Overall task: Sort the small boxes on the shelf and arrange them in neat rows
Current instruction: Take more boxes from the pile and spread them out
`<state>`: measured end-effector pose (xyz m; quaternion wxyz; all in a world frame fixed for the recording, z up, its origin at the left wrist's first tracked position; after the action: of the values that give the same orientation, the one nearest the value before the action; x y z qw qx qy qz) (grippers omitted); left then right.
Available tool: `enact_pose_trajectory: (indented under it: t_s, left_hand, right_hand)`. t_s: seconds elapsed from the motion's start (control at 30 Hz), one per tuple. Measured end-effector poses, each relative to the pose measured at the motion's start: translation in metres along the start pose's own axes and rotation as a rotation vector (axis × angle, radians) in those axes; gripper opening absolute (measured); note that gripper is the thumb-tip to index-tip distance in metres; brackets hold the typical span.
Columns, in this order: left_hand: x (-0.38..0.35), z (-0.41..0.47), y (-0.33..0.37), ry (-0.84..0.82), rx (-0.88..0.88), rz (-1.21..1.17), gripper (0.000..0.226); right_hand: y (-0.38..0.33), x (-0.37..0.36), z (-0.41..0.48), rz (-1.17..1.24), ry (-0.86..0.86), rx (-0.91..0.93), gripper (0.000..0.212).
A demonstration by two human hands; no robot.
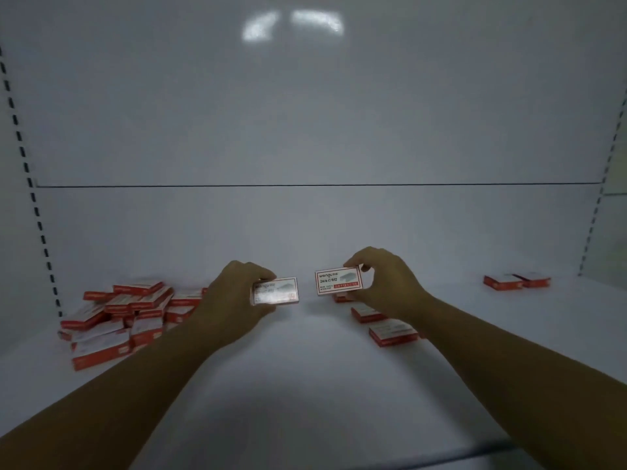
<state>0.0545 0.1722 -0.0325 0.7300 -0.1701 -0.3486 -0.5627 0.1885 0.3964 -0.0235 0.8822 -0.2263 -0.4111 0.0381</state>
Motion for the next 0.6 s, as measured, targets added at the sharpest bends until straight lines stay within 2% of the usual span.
enact_pose_trajectory:
  t_s: [0.2,0.3,0.43,0.6]
  left_hand:
    - [-0.044,0.018,0.084,-0.120,0.022,-0.116,0.036]
    - [-0.072,0.021,0.122,-0.221,0.097,-0.172,0.045]
    - [-0.102,0.017,0.150,-0.354,0.172,-0.190,0.051]
    - [-0.114,0.012,0.167,-0.419,0.237,-0.266,0.041]
  right_hand:
    - [0.075,0.060,-0.032,0.004,-0.097,-0.102,0.036]
    - [0.112,0.084,-0.049,0.031,-0.203,-0.165,0.032]
    - [0.145,0.092,-0.069,0.043,-0.354,-0.198,0.032]
    - [0.159,0.084,-0.081,0.092,-0.433,-0.204,0.027]
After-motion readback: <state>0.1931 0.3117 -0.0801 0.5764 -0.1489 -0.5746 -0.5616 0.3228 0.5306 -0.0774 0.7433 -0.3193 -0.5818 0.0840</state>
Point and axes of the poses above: each hand's wrist, its own z-axis towards the middle knuckle, its own x-axis out of the back of the hand, y = z × x, the point moved 1 cm from there along z, towards the middle knuckle, and after that the axes turned 9 degrees about -x, right-handed, at the moved point
